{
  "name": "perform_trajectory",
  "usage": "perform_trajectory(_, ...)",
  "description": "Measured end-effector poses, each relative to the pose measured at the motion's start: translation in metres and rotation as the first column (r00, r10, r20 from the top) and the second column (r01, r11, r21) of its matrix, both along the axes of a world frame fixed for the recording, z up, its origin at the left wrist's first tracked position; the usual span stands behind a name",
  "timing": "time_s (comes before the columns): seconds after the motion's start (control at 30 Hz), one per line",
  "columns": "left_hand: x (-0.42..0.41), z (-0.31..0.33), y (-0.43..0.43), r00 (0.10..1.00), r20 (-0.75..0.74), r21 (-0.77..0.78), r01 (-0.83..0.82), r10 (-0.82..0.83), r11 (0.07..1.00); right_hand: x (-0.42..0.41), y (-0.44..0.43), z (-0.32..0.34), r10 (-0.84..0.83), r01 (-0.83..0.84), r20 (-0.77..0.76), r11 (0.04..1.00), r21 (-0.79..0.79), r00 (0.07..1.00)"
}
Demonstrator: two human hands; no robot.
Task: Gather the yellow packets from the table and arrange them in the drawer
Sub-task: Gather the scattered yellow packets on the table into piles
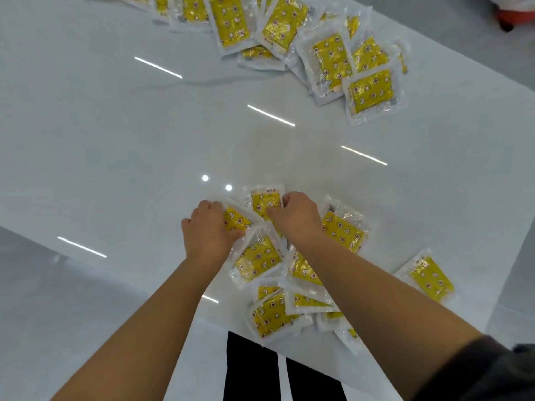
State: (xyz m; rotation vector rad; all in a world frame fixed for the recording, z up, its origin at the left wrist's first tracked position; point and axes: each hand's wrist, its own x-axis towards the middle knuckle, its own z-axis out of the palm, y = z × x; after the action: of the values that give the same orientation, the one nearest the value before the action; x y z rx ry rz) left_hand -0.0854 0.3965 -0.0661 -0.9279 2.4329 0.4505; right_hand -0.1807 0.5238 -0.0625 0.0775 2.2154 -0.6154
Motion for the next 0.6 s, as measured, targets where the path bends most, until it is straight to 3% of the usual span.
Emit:
perform_trajectory(0.2,-0.002,0.016,-0.013,0.973,-0.059,0.362,-0.187,0.223,0.913,-0.014,0.005,0.014,0.084,-0.081,0.007,0.978,-0.190,0.996)
perform_trajectory(0.3,-0.002,0.029,-0.019,0.974,-0.045,0.490,-0.170,0.220,0.855,-0.034,0.026,0.029,-0.004,0.029,0.088,0.958,-0.286,0.996)
perform_trajectory(0.43,0.004,0.038,-0.008,0.998,0.049,0.573,-0.066,0.046,0.817,-0.053,0.059,0.040,0.066,-0.002,0.203,0.954,-0.299,0.977)
perform_trajectory(0.53,0.010,0.033,0.005,0.989,0.059,0.521,0.084,-0.134,0.850,-0.059,0.077,0.035,0.213,-0.191,0.138,0.969,-0.159,0.967)
perform_trajectory(0.6,0.014,0.025,0.014,0.939,0.050,0.393,0.294,-0.340,0.871,-0.059,0.089,0.029,0.385,-0.389,0.111,0.921,0.019,0.916)
